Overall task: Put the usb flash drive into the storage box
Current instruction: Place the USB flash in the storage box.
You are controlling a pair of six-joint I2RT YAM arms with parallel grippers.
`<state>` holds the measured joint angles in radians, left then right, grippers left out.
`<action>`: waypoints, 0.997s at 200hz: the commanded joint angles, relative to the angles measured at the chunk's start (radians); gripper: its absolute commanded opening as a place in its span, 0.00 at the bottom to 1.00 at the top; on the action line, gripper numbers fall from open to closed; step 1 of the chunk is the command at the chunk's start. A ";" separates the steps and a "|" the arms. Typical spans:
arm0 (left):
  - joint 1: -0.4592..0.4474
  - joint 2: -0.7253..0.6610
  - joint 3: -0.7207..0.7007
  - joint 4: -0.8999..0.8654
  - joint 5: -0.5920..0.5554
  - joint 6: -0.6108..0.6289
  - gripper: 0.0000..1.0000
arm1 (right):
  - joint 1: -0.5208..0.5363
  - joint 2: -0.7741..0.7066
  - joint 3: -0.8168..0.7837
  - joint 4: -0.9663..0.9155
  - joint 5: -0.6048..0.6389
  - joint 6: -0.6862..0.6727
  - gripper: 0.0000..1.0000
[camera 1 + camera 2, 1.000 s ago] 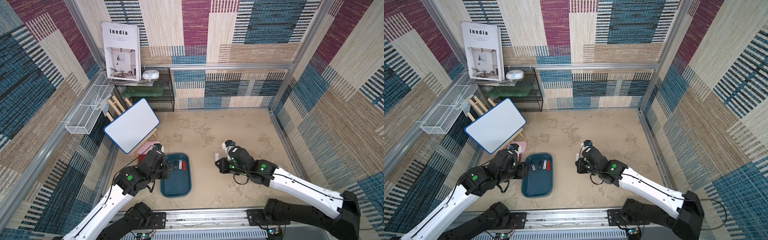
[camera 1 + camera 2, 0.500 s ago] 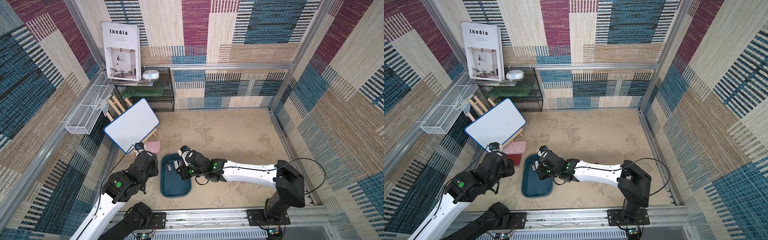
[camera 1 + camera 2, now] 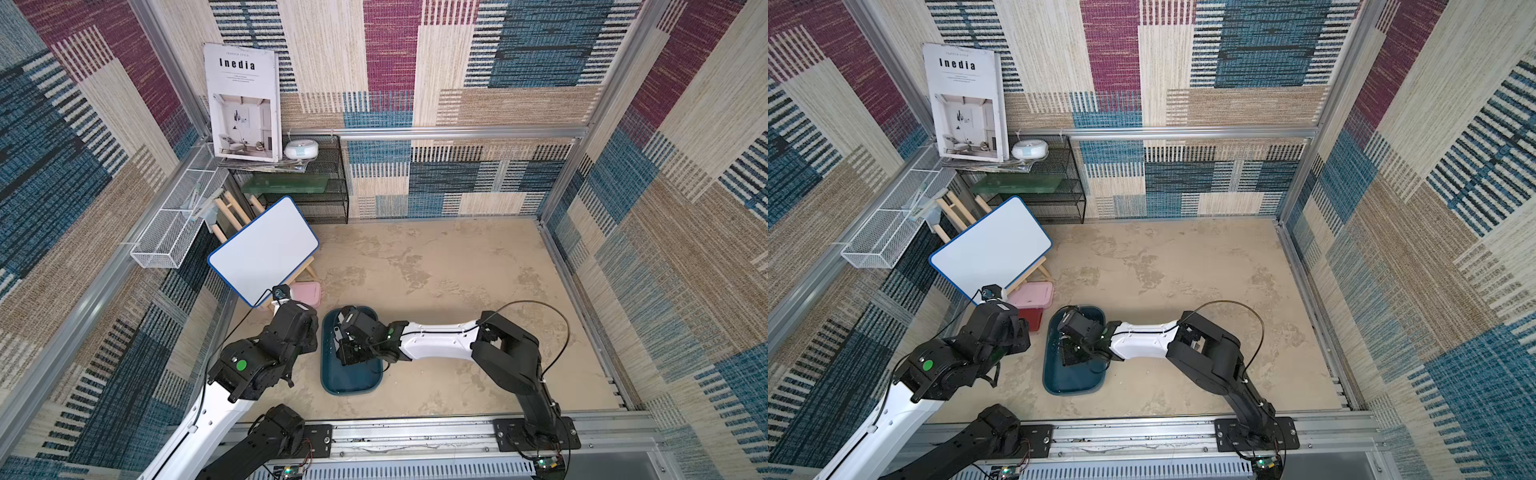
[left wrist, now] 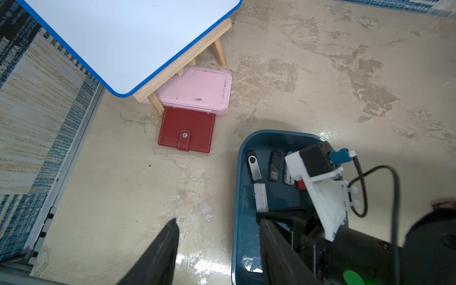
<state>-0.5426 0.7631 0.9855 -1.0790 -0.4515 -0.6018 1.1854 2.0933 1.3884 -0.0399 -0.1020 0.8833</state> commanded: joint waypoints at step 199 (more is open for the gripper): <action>0.000 0.010 -0.008 0.002 0.016 0.004 0.57 | 0.008 -0.126 -0.045 -0.076 0.039 -0.034 0.37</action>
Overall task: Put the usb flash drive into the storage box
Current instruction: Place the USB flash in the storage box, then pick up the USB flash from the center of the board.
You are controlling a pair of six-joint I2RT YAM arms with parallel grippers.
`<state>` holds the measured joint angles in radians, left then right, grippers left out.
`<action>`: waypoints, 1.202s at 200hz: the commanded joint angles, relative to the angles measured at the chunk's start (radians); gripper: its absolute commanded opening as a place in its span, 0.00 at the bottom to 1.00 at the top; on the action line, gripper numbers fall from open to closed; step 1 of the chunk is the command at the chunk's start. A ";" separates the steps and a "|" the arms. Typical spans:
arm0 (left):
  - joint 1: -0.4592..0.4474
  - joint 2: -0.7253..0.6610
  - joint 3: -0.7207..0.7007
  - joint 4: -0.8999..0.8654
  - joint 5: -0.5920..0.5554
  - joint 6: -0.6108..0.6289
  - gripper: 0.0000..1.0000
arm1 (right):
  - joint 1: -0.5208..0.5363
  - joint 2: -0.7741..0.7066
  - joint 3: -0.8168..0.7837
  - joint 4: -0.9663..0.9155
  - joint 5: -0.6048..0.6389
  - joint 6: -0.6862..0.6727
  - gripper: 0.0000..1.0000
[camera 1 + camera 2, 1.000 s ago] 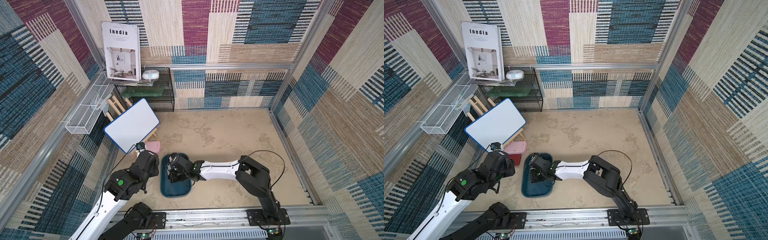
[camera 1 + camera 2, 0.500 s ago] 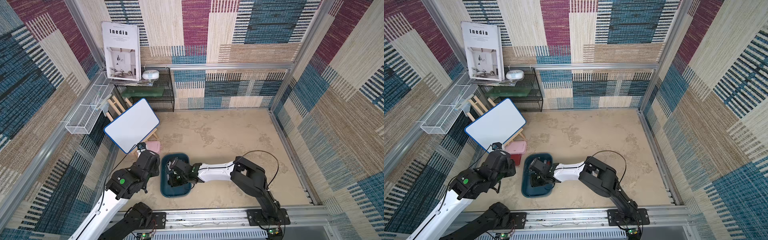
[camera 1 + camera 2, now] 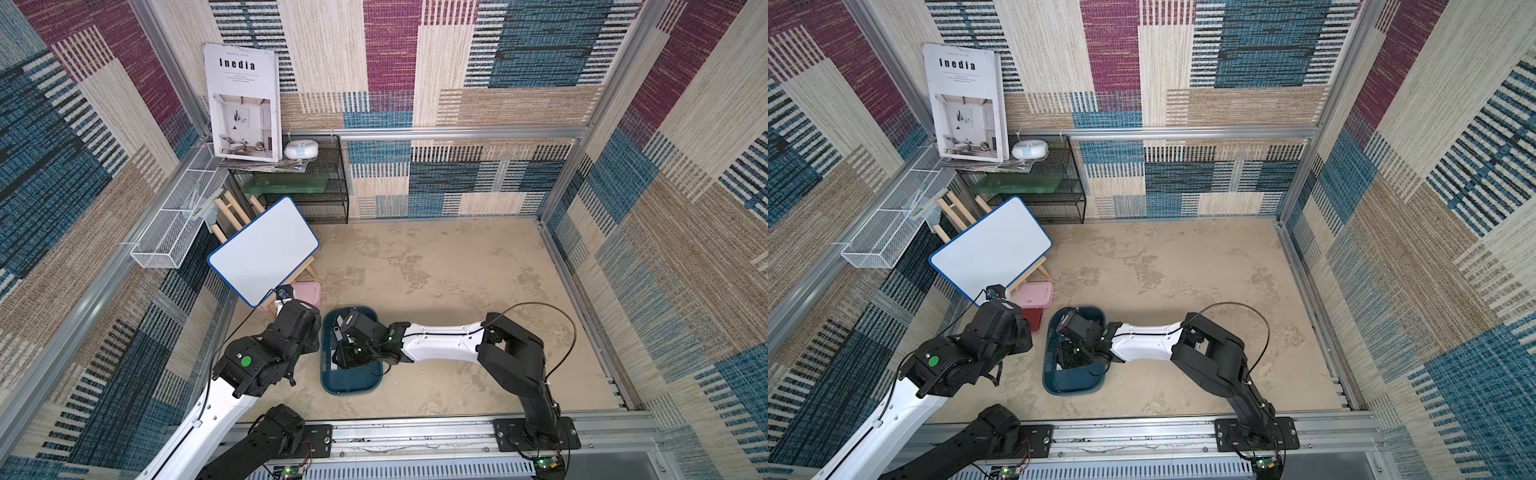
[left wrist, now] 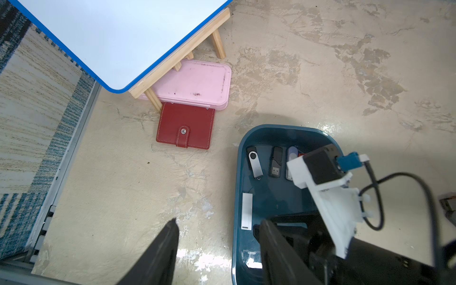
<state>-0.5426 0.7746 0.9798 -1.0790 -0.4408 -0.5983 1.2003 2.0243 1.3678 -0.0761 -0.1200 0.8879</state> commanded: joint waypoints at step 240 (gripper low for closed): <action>-0.467 0.815 0.320 0.379 0.451 0.237 0.52 | -0.992 -0.974 -1.008 0.114 0.490 -0.155 0.50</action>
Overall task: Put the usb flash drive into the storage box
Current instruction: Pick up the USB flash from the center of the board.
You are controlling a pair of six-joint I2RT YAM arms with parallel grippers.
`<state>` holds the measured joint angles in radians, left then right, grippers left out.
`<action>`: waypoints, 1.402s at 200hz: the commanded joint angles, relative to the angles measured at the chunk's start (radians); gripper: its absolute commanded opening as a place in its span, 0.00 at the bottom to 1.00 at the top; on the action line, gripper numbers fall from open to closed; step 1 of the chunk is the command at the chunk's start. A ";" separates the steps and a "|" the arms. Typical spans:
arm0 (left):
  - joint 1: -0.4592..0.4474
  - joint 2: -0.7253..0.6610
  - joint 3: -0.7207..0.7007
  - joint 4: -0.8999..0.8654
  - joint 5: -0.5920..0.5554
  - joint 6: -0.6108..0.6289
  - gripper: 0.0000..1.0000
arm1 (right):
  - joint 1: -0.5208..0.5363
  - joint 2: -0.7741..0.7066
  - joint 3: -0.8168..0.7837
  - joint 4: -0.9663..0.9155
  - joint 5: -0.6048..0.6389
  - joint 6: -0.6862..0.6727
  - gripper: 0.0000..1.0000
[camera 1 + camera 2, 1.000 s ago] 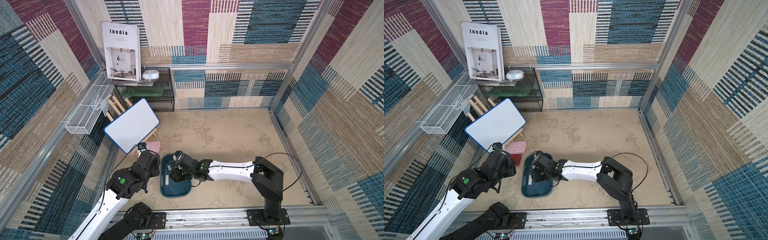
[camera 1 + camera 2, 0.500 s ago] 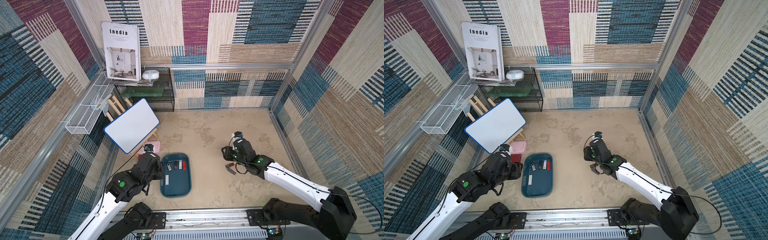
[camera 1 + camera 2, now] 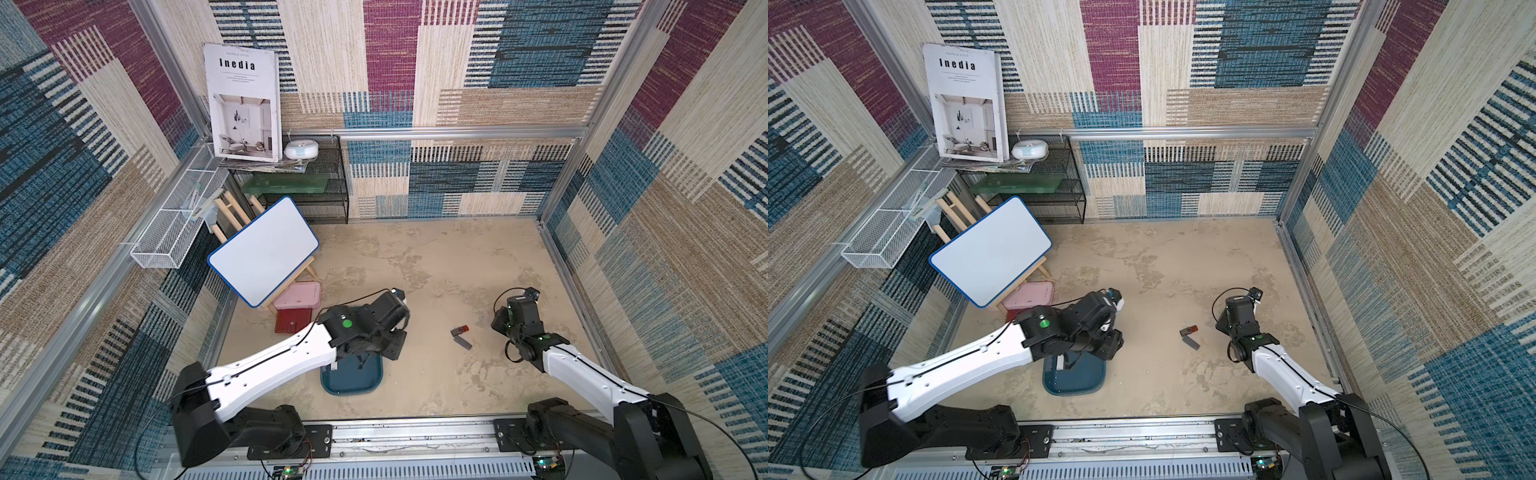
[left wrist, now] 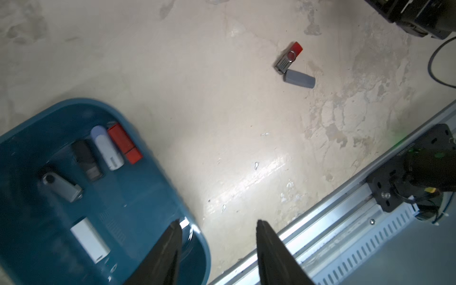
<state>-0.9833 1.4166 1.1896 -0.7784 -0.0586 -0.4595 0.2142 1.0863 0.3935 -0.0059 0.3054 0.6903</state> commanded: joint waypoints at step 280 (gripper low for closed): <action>0.013 1.091 0.955 -0.148 0.185 0.371 0.45 | -0.012 -0.042 -0.072 0.086 0.075 0.060 0.51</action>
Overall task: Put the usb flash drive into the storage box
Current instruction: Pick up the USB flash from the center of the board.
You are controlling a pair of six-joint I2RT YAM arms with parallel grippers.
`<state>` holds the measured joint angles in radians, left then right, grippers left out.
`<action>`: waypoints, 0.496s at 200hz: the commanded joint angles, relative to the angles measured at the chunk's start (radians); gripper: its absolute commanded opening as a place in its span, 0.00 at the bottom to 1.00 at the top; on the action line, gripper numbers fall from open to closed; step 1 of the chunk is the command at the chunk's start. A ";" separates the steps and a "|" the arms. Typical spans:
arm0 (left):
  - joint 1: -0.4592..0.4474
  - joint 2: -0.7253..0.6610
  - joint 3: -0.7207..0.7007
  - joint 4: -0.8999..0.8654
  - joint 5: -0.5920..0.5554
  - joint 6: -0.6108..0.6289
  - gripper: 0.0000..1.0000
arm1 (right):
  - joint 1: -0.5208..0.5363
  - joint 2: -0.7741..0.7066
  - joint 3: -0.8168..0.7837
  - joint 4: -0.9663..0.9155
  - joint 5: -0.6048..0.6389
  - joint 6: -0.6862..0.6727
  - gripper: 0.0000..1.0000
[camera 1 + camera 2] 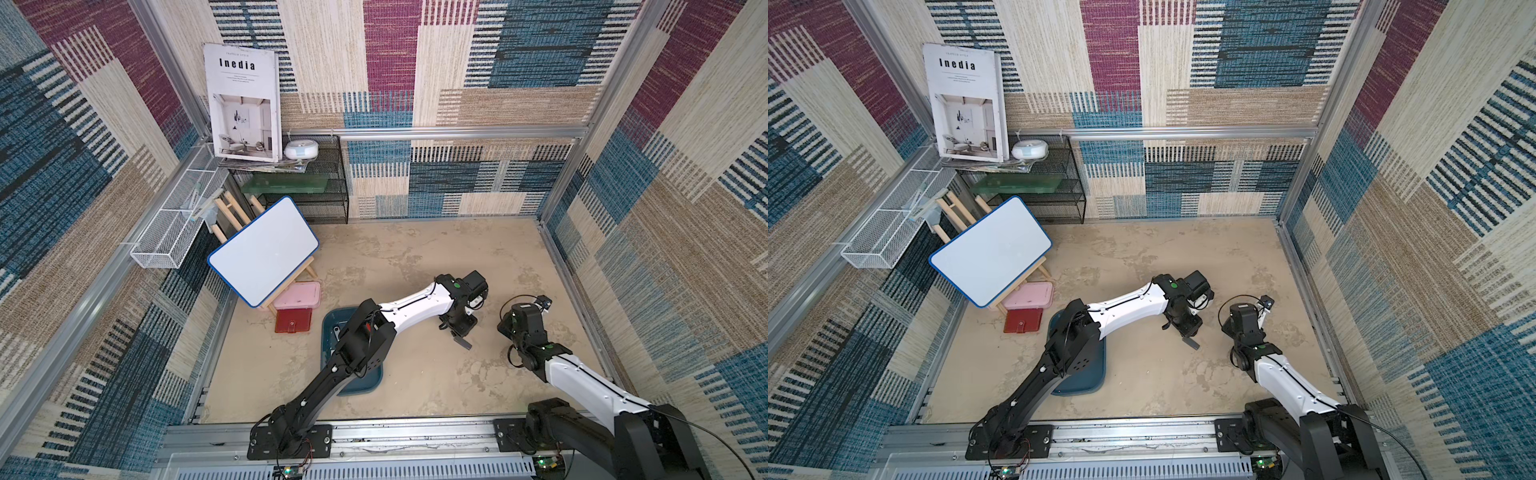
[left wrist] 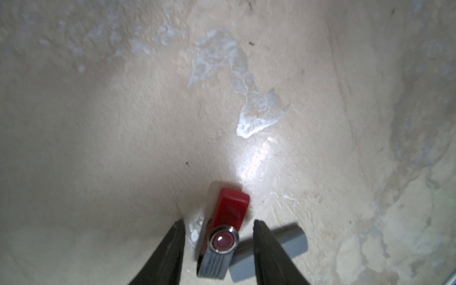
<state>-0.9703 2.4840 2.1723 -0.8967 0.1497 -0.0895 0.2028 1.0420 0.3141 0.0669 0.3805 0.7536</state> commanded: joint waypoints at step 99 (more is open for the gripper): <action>-0.035 0.024 -0.121 -0.045 -0.129 -0.017 0.25 | 0.000 0.008 0.010 0.011 -0.003 -0.006 0.51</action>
<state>-1.0000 2.4695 2.0903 -0.8463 0.0120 -0.0891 0.2020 1.0489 0.3176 0.0727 0.3798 0.7509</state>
